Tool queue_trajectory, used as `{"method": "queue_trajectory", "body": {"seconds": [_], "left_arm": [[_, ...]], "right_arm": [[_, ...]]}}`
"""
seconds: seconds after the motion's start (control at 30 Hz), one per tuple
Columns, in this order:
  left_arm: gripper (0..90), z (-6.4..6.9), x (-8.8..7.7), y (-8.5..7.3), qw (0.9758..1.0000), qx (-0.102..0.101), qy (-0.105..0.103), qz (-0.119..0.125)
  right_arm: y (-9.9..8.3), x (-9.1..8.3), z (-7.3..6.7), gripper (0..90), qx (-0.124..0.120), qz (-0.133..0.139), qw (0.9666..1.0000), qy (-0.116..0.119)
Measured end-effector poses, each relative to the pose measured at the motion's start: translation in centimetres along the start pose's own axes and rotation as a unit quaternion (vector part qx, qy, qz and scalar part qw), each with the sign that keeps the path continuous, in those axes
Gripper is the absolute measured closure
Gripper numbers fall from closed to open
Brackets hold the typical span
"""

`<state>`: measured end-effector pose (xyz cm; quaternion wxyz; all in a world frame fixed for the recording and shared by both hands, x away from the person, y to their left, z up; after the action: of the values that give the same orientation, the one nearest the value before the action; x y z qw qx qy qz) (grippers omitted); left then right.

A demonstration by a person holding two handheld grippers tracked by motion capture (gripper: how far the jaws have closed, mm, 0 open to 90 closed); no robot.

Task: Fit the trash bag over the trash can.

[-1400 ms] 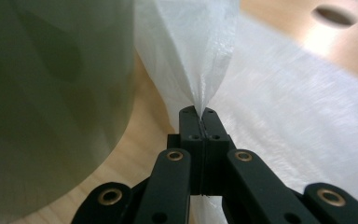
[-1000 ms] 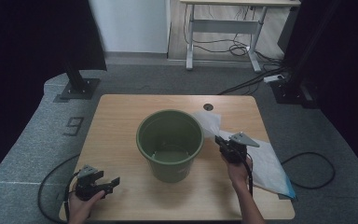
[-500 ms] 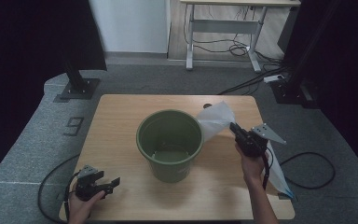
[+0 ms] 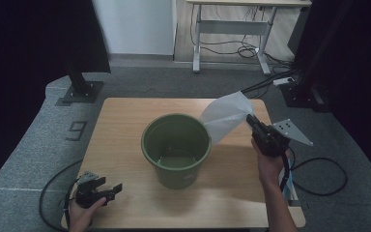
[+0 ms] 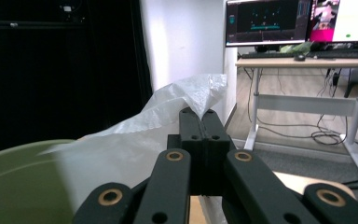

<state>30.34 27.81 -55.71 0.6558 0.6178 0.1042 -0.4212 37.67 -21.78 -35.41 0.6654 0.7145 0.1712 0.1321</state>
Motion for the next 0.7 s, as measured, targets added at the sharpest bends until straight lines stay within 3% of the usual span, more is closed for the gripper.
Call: {"method": "queue_trajectory", "body": {"seconds": [0.3,0.7], "left_arm": [[17.0,0.0,0.0,0.0,1.0000,0.000,0.000,-0.002],[17.0,-0.1,-0.1,0.0,1.0000,-0.001,-0.003,-0.001]], "right_arm": [[2.1,-0.5,-0.5,88.9,-0.001,0.022,0.9997,0.002],[6.1,-0.5,-2.4,88.9,-0.029,0.051,0.9983,0.002]]}}
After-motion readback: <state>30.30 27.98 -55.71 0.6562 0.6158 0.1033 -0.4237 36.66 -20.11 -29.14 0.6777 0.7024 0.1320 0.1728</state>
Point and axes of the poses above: each handheld gripper's, and its own axes: x roughly forward along the jaws, y roughly out of its top, z roughly to its right, the point moved 5 cm from there along x, roughly forward along the jaws, and after that the axes turned 2 degrees about y, right-handed, at the moved point
